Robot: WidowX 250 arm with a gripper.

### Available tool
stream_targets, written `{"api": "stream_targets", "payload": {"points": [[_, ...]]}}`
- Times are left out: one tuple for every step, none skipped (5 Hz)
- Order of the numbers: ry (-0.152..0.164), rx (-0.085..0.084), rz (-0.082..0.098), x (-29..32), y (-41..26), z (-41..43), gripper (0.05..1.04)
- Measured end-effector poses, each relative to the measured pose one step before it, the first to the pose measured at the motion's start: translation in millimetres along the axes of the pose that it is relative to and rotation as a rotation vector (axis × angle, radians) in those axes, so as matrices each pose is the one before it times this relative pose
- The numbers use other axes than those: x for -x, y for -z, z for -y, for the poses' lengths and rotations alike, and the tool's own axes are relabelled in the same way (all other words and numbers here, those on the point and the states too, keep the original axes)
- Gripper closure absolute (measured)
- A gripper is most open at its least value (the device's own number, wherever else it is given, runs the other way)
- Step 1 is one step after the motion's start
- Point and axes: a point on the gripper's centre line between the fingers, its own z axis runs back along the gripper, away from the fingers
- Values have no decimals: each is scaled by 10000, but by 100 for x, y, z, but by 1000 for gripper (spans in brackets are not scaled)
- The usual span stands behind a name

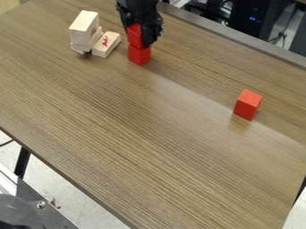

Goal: It picked up the red cylinder and put it on the other cylinder

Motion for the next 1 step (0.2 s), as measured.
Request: {"api": "stream_targets", "payload": {"points": [[11, -20, 57, -49, 136, 97, 399]]}}
